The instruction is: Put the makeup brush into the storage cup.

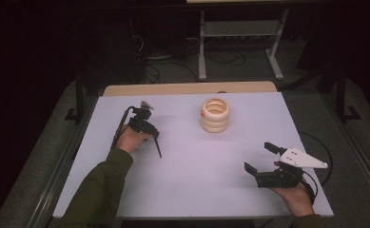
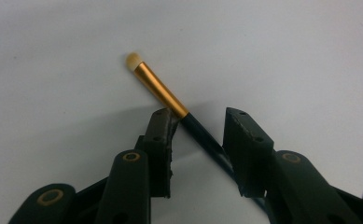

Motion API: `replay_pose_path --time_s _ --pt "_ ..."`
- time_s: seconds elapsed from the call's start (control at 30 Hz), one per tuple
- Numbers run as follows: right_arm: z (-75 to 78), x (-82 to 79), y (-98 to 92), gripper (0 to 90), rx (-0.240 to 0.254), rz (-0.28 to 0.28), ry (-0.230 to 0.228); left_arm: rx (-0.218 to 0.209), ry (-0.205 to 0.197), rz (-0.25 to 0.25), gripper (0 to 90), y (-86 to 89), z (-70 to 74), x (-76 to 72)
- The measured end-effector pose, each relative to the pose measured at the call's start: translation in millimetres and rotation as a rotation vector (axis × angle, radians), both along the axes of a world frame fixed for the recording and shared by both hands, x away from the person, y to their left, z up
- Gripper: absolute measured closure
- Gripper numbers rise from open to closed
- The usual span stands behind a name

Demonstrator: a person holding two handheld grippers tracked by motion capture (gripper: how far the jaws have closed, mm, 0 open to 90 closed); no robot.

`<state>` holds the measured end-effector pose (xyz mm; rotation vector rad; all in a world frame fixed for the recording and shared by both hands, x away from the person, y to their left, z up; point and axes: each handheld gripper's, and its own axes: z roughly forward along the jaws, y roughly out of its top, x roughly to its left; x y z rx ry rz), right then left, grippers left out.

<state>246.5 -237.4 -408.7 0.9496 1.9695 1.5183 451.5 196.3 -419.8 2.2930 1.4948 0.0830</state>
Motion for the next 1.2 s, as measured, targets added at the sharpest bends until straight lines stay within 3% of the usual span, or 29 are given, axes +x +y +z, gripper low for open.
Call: replay_pose_path --time_s 1.2 --pt "1.0 -0.4 -0.6 0.0 0.003 -0.004 -0.004 0.079 0.056 -0.080 76.8 -2.7 2.8 -0.9"
